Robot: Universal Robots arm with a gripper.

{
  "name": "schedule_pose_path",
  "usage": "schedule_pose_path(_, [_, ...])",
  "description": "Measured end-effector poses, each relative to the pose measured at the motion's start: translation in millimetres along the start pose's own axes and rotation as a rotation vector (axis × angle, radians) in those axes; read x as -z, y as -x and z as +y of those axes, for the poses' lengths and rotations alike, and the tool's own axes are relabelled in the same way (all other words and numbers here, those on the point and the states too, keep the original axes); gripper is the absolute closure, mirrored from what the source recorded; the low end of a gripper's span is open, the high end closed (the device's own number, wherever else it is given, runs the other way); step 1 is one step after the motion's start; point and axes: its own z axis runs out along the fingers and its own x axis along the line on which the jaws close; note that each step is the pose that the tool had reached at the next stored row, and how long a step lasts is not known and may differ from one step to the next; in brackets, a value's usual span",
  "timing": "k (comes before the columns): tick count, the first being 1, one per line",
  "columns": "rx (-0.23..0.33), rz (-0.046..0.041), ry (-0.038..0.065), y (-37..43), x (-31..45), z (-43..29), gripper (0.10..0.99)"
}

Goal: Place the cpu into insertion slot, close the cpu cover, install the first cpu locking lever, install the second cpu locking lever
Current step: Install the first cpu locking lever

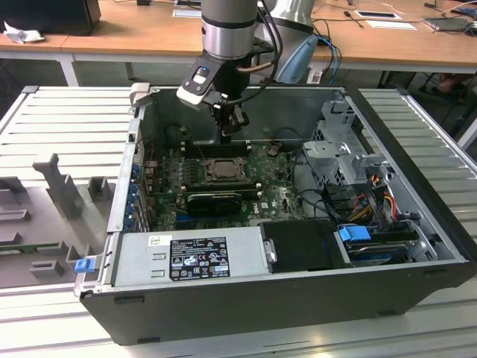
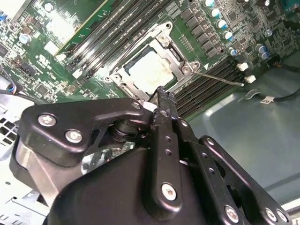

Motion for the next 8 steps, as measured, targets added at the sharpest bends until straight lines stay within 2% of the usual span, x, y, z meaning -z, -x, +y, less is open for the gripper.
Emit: schedule_pose_path(8, [0.051,0.001,-0.001,0.0,0.0,0.0,0.98])
